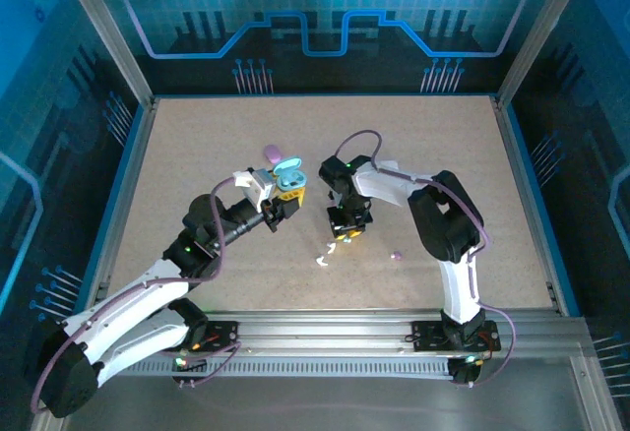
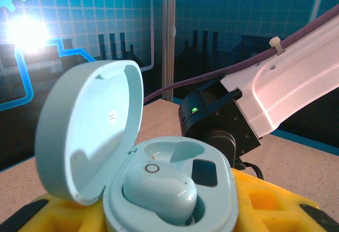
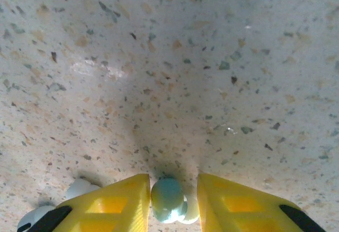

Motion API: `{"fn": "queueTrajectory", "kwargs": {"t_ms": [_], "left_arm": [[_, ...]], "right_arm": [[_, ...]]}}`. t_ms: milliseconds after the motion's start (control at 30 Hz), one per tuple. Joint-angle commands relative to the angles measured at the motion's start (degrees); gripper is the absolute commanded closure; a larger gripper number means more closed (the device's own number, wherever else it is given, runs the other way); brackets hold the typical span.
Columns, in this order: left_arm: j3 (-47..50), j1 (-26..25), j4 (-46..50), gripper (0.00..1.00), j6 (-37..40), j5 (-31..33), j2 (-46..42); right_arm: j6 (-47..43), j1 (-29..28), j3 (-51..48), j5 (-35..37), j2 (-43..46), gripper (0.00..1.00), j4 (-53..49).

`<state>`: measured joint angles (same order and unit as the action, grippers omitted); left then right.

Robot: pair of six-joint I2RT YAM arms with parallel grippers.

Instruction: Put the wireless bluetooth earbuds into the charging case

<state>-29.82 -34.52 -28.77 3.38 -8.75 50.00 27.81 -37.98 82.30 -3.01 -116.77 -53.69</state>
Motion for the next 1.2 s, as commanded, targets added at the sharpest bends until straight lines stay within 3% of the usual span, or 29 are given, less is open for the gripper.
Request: {"fn": "queueTrajectory", "kwargs": {"t_ms": [0, 367, 600, 933, 1167], "left_arm": [[-0.85, -0.20, -1.89, 0.72, 0.22, 0.23, -0.08], [-0.59, -0.20, -2.16, 0.72, 0.02, 0.23, 0.10], [-0.15, -0.20, -2.07, 0.72, 0.05, 0.32, 0.44], [1.25, -0.20, -5.55, 0.72, -0.24, -2.46, 6.56], [1.52, -0.36, -10.62, 0.72, 0.52, -7.13, 11.86]], "right_arm": [[-2.14, -1.01, 1.46, 0.30, -1.85, 0.71, -2.82], [-2.40, -1.23, 1.42, 0.01, -1.26, 0.79, -3.09], [-1.27, 0.28, 0.48, -1.37, 6.23, 0.80, -2.93], [0.31, 6.86, 0.67, -13.72, 25.95, 0.80, -0.27], [1.32, 7.83, 5.22, -23.25, 33.08, 0.79, 2.31]]}}
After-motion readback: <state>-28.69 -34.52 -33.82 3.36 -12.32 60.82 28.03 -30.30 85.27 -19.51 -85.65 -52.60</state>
